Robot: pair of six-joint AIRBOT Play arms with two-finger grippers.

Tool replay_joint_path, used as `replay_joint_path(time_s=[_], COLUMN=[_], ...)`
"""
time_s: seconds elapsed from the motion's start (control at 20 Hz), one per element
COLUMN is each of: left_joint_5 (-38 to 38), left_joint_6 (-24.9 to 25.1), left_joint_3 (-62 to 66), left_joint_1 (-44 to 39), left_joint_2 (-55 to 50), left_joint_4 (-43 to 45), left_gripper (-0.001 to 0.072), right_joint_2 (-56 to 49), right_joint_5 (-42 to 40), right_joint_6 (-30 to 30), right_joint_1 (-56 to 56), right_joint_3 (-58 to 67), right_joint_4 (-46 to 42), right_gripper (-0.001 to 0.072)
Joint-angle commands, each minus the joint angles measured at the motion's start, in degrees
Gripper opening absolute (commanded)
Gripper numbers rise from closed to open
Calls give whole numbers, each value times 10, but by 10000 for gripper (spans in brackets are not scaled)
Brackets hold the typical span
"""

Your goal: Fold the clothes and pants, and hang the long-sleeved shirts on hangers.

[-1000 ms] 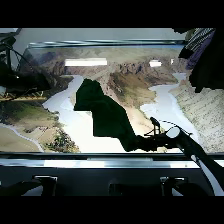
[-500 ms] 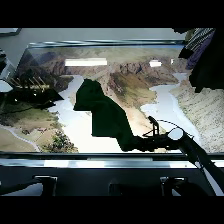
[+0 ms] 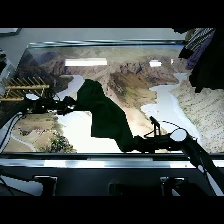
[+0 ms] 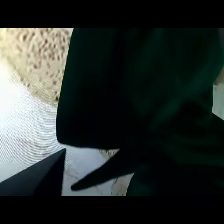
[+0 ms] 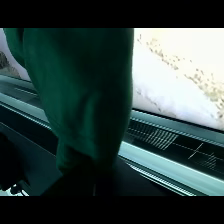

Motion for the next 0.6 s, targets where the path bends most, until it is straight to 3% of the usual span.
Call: replay_joint_path(time_s=[0.0, 0.05, 0.25, 0.55], left_joint_5=[14, 5, -71, -138], left_joint_6=[18, 19, 12, -83], left_joint_3=[23, 36, 116, 257], left_joint_1=[-23, -25, 10, 98], left_joint_2=[-33, -33, 13, 238], left_joint_4=[-38, -38, -21, 179], left_gripper=[275, 18, 13, 13], right_joint_2=[5, 12, 58, 108], right_joint_5=[2, 0, -31, -14], right_joint_6=[10, 10, 14, 42], right_joint_1=[0, 0, 0, 0], right_joint_3=[0, 0, 45, 359], right_joint_4=[1, 1, -38, -255], right_gripper=[30, 30, 29, 28])
